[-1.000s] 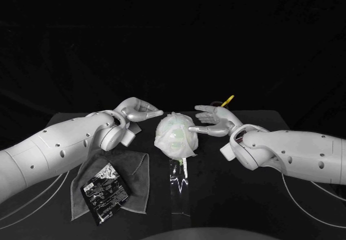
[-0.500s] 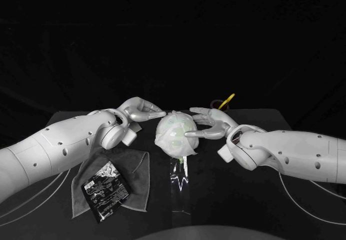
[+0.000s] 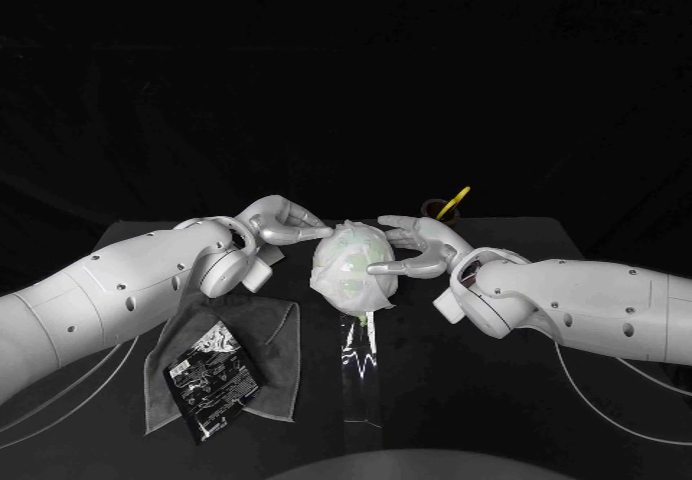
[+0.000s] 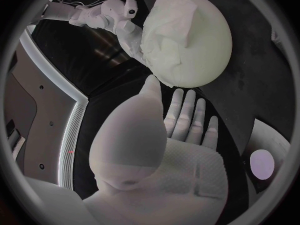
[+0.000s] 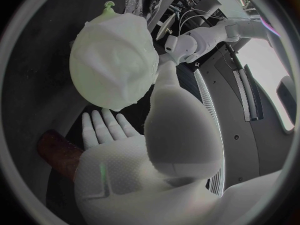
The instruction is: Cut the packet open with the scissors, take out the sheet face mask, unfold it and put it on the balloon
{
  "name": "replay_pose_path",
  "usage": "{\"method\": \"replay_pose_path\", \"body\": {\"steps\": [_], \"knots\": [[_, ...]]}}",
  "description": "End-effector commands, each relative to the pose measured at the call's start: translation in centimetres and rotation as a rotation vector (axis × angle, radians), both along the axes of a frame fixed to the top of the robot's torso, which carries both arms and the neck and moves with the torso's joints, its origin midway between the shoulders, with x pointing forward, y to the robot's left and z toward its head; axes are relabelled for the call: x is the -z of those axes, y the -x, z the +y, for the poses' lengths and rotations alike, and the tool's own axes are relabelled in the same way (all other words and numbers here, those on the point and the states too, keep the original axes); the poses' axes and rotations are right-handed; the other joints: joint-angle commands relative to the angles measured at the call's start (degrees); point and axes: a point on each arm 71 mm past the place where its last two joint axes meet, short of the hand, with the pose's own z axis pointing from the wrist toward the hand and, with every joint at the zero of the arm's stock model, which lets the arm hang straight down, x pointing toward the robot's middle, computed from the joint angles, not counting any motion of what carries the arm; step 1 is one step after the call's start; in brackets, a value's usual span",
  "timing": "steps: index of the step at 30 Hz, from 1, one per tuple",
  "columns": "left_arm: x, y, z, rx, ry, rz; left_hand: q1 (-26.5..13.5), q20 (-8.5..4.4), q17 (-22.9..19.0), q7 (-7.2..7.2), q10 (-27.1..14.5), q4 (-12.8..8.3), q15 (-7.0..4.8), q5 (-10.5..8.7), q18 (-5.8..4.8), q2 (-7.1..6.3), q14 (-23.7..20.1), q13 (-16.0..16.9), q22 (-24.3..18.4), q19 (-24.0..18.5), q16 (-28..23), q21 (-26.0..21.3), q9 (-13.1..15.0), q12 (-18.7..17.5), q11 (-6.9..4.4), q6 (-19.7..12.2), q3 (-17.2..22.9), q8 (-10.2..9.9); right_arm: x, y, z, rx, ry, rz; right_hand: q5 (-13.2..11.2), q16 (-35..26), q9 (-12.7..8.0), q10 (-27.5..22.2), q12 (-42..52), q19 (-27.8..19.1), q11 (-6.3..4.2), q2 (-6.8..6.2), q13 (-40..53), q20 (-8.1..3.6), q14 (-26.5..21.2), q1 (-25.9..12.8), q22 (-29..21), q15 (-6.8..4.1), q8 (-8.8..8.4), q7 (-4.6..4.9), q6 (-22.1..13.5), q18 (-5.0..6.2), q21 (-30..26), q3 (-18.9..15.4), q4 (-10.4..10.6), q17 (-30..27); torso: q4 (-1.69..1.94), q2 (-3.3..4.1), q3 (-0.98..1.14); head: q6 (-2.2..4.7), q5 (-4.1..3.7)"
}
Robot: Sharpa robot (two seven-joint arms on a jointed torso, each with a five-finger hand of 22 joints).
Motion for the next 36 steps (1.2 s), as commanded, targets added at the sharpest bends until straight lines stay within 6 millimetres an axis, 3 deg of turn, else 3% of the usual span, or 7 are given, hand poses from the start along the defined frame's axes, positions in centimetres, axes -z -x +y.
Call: {"method": "replay_pose_path", "body": {"steps": [1, 19, 23, 31, 36], "knots": [[0.01, 0.03, -0.18, 0.021, -0.019, -0.001, 0.69, 0.18, -0.13, 0.46, -0.19, -0.05, 0.03, -0.10, -1.14, 0.20, 0.51, -0.06, -0.07, -0.36, -0.42, -0.22, -0.13, 0.27, -0.42, 0.01, -0.29, -0.07, 0.06, -0.06, 0.22, -0.011, 0.021, -0.005, 0.12, -0.41, -0.01, -0.10, -0.09, -0.70, -0.19, 0.38, 0.01, -0.04, -0.13, 0.54, -0.24, 0.13, -0.01, 8.81, -0.21, -0.80, -0.33, 0.53, -0.04, -0.09, 0.01, 0.03, -0.01, -0.02, 0.09], [0.14, 0.04, -0.35, 0.022, -0.061, -0.009, 1.59, 0.16, -0.31, 1.16, -0.06, -0.15, -0.04, -0.10, -1.11, 0.39, 1.40, -0.03, -0.15, -0.36, -0.63, -0.31, -0.36, 0.29, -0.50, 0.19, -0.32, -0.07, 0.29, -0.31, 0.65, -0.017, 0.053, -0.001, -0.03, -0.63, 0.15, 0.63, -0.02, -1.12, -0.24, 2.60, 0.07, -0.01, 0.21, 1.93, -0.98, 0.09, 0.21, 8.83, 0.39, -0.74, -0.30, 2.31, -0.13, -0.10, -0.02, -0.03, 0.01, -0.41, 0.17], [0.15, 0.10, -0.46, 0.028, -0.070, -0.011, 2.45, 0.16, -0.43, 0.96, 0.47, -0.26, -0.20, -0.11, -1.09, 0.67, 2.13, 0.02, -0.20, -0.29, -0.77, -0.34, -0.46, 0.55, -0.68, 0.70, -0.14, 0.15, 0.32, -0.31, 0.71, -0.020, 0.057, 0.001, -0.07, -0.70, 0.22, 0.96, 0.01, -1.31, -0.26, 3.30, 0.09, -0.01, 0.33, 2.39, -1.27, 0.08, 0.29, 8.83, 0.66, -0.73, -0.31, 2.85, -0.17, -0.11, -0.04, -0.06, 0.03, -0.48, 0.18], [0.13, 0.20, -0.67, 0.036, -0.077, -0.016, 3.18, 0.12, -0.55, 0.58, 1.53, -0.18, -0.53, -0.11, -1.03, 1.15, 3.52, 0.09, -0.26, -0.17, -0.84, -0.37, -0.61, 1.07, -1.09, 1.77, -0.02, 0.60, 0.38, -0.25, 0.82, -0.025, 0.062, 0.007, -0.08, -0.73, 0.29, 1.03, 0.01, -1.40, -0.26, 3.48, 0.09, -0.01, 0.34, 2.50, -1.38, 0.08, 0.33, 8.83, 0.84, -0.73, -0.32, 2.99, -0.18, -0.11, -0.03, -0.09, 0.03, -0.62, 0.21], [-0.04, 0.25, -0.86, 0.038, -0.066, -0.035, 5.01, -0.12, -0.51, -0.46, 3.63, -0.43, -0.97, -0.07, -0.38, 2.42, 6.21, 0.21, -0.39, -0.24, -0.43, -0.51, -0.77, 1.95, -1.96, 3.88, 0.83, 1.42, 0.42, -0.23, 0.85, -0.027, 0.064, 0.010, -0.09, -0.79, 0.34, 1.22, 0.03, -1.54, -0.27, 3.73, 0.11, 0.00, 0.29, 2.63, -1.55, 0.08, 0.38, 8.83, 1.02, -0.73, -0.34, 3.17, -0.18, -0.13, -0.03, -0.05, 0.02, -0.67, 0.24]]}}
